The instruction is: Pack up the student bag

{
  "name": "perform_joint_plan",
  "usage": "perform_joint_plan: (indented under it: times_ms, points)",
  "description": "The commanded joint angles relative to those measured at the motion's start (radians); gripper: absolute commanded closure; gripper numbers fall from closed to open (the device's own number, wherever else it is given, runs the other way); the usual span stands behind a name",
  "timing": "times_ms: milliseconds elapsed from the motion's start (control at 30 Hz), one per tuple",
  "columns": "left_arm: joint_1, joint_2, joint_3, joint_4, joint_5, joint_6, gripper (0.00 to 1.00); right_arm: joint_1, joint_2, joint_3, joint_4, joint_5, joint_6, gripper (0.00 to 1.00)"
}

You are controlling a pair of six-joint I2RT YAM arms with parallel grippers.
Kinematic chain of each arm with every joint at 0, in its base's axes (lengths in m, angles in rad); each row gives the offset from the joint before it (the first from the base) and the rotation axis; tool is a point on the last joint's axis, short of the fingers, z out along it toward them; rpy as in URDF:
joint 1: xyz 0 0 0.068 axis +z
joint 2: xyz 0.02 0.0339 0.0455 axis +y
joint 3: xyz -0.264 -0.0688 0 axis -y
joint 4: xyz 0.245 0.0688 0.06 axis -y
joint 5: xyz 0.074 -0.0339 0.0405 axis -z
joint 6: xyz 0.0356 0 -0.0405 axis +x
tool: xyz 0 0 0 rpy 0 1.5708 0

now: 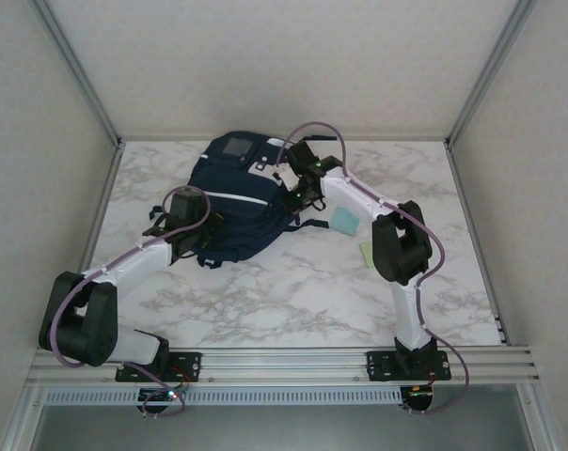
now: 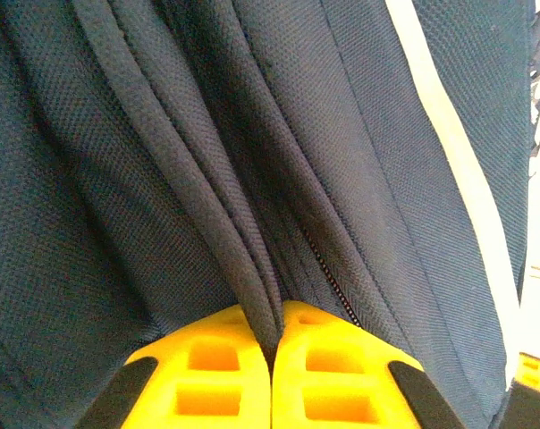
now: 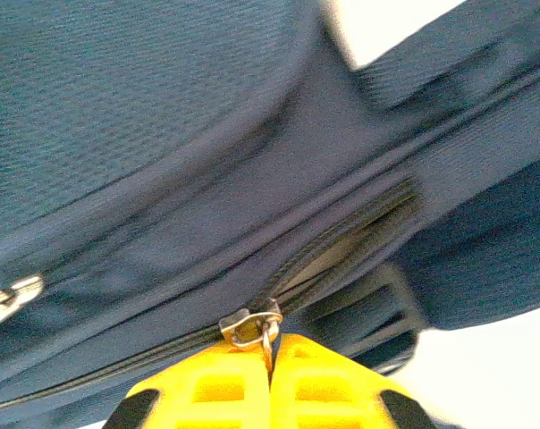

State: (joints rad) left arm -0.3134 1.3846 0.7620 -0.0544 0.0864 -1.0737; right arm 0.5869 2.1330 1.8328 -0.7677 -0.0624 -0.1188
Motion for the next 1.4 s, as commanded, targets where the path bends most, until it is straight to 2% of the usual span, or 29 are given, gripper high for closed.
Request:
perform_joint_plan:
  times_ms: [0, 200, 400, 500, 600, 667, 767, 867, 1033, 1233, 1367]
  points:
    - [0.037, -0.059, -0.030, -0.120, -0.155, 0.049, 1.00, -0.107, 0.075, 0.095, -0.137, 0.314, -0.058, 1.00]
    - [0.042, -0.096, -0.031, -0.143, -0.156, 0.058, 1.00, -0.164, 0.179, 0.279, -0.215, 0.371, -0.111, 1.00]
    - [0.041, -0.120, -0.036, -0.151, -0.151, 0.055, 1.00, -0.181, 0.230, 0.365, -0.224, 0.320, -0.094, 0.99]
    - [0.042, -0.131, -0.038, -0.152, -0.150, 0.058, 1.00, -0.181, 0.232, 0.391, -0.265, 0.247, -0.045, 0.93]
    - [0.043, -0.136, -0.033, -0.149, -0.138, 0.061, 1.00, -0.180, 0.137, 0.306, -0.231, 0.073, 0.016, 0.73]
    - [0.040, -0.139, -0.029, -0.141, -0.121, 0.063, 1.00, -0.180, 0.032, 0.195, -0.159, -0.062, 0.063, 0.53]
    - [0.033, -0.155, -0.023, -0.139, -0.112, 0.065, 1.00, -0.177, -0.112, 0.042, -0.045, -0.227, 0.137, 0.40]
    - [0.029, -0.178, -0.026, -0.139, -0.116, 0.070, 1.00, -0.162, -0.215, -0.080, 0.061, -0.323, 0.225, 0.37]
    - [0.023, -0.191, -0.048, -0.124, -0.114, 0.069, 1.00, -0.076, -0.310, -0.259, 0.266, -0.344, 0.391, 0.34]
    - [0.016, -0.170, -0.095, -0.071, -0.107, 0.050, 1.00, 0.051, -0.299, -0.363, 0.457, -0.270, 0.575, 0.33]
    - [0.004, -0.144, -0.109, -0.032, -0.091, 0.037, 1.00, 0.079, -0.245, -0.366, 0.540, -0.280, 0.668, 0.33]
